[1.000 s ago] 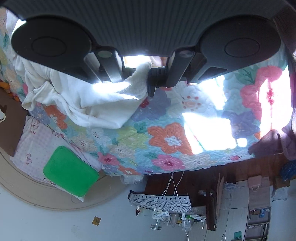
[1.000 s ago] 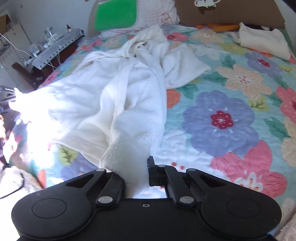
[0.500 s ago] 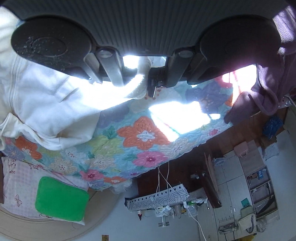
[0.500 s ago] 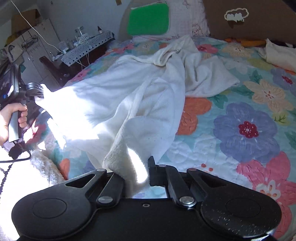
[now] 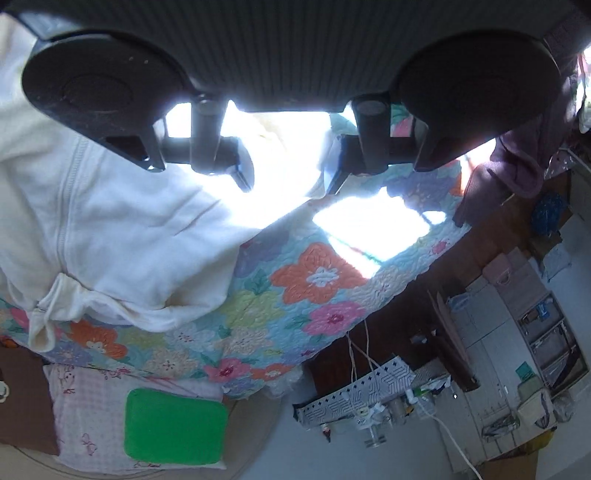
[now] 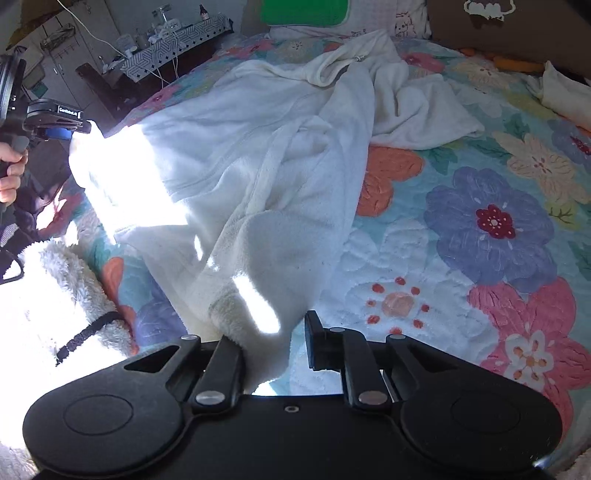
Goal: Fold clothes
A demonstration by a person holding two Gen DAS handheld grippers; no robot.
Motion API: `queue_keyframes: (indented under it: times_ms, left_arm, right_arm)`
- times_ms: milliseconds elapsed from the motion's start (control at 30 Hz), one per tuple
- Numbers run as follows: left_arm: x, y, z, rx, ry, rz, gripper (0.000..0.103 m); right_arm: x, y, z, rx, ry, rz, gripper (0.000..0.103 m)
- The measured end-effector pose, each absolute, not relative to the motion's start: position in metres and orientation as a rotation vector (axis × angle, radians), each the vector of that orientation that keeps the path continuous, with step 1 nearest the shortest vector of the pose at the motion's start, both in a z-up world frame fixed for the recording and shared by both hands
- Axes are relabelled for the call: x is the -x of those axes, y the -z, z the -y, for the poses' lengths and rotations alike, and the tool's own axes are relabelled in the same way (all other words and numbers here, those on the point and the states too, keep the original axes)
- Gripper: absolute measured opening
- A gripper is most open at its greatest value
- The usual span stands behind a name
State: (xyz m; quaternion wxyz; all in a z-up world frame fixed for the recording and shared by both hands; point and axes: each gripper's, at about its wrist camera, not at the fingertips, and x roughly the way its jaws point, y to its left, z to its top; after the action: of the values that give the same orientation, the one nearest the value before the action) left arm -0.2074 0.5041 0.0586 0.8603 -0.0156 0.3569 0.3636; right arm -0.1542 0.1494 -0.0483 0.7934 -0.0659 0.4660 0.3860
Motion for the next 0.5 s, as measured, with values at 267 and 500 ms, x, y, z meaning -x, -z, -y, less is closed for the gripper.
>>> queue_keyframes:
  times_ms: [267, 500]
  left_arm:
    - [0.183, -0.079, -0.424, 0.105, -0.441, -0.707, 0.059]
    - [0.14, -0.019, -0.384, 0.138, -0.268, -0.763, 0.059]
  right_arm:
    - [0.165, 0.023, -0.141, 0.247, -0.779, -0.848, 0.046]
    - [0.163, 0.067, -0.161, 0.243, -0.751, -0.9, 0.071]
